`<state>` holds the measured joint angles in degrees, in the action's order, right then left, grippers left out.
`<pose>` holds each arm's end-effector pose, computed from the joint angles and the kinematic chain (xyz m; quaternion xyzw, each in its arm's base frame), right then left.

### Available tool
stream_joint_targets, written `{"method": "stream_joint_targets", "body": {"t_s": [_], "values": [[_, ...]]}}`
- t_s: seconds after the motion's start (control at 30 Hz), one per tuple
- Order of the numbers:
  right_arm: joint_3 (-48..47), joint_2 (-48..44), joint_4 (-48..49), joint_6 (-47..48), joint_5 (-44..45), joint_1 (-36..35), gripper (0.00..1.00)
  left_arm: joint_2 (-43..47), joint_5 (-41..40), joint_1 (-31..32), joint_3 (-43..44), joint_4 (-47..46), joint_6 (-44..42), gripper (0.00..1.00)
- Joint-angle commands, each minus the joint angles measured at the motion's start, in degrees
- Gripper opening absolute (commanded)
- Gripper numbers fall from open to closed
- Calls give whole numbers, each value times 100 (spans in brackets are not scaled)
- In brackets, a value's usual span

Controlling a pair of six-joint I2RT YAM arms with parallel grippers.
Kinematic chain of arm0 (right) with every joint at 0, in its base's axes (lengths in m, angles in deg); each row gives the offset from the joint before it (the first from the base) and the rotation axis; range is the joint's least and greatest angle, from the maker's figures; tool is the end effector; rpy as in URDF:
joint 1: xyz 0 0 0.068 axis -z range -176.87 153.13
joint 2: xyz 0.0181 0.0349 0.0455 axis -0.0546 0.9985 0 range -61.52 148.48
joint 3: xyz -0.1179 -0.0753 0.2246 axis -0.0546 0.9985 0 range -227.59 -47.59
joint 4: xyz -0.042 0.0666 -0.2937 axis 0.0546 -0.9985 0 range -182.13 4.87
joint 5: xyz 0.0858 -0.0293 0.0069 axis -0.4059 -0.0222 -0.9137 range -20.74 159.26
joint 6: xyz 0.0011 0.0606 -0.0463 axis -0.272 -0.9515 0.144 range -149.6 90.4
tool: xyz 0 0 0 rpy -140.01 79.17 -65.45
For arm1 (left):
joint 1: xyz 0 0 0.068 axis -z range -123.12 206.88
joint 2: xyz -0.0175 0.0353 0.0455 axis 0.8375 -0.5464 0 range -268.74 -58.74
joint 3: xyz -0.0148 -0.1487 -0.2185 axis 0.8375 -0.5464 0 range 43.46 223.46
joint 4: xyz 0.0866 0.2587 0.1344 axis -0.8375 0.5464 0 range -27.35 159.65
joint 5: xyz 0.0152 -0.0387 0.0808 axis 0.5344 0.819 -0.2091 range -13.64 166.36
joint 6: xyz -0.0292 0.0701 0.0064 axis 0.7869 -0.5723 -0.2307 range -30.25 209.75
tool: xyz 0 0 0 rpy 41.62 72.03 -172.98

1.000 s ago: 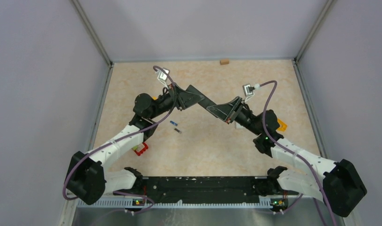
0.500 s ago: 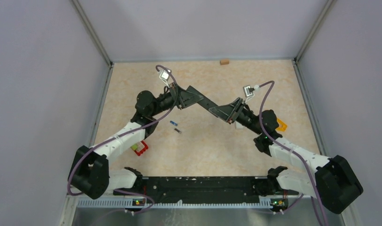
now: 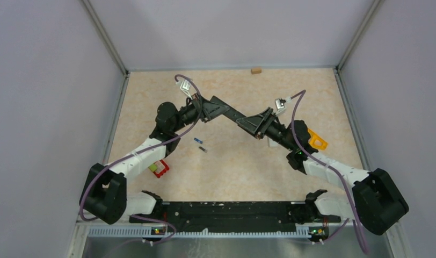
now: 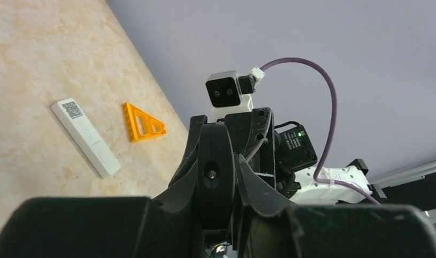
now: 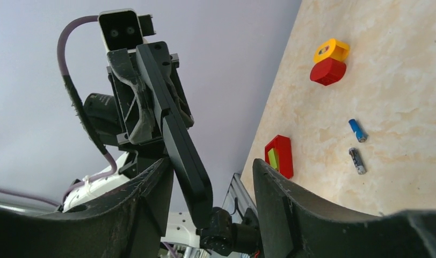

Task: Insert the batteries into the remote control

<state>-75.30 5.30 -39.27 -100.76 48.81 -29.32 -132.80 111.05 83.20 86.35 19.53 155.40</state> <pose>0.2545 0.1886 0.2277 0.0915 0.6607 0.6511 0.3622 0.3005 -0.1896 0.2869 0.0159 0.6439 -0.6638 0.3802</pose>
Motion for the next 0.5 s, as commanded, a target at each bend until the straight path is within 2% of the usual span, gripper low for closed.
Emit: {"method": "stream_joint_targets", "body": {"t_s": [0.0, 0.13, 0.27, 0.47], "values": [[-227, 96, -456, -7, 175, 81, 56, 136, -214, -22, 117, 123, -582, 0], [-475, 63, -1571, 16, 312, 80, 52, 191, -140, -22, 172, 474, -960, 0], [-631, 10, -2108, 166, 384, 81, 49, 172, -24, -22, 315, 847, -1273, 0], [-837, -110, -2664, 363, 375, 81, 33, 138, -131, -24, 353, 1057, -1526, 0]]}}
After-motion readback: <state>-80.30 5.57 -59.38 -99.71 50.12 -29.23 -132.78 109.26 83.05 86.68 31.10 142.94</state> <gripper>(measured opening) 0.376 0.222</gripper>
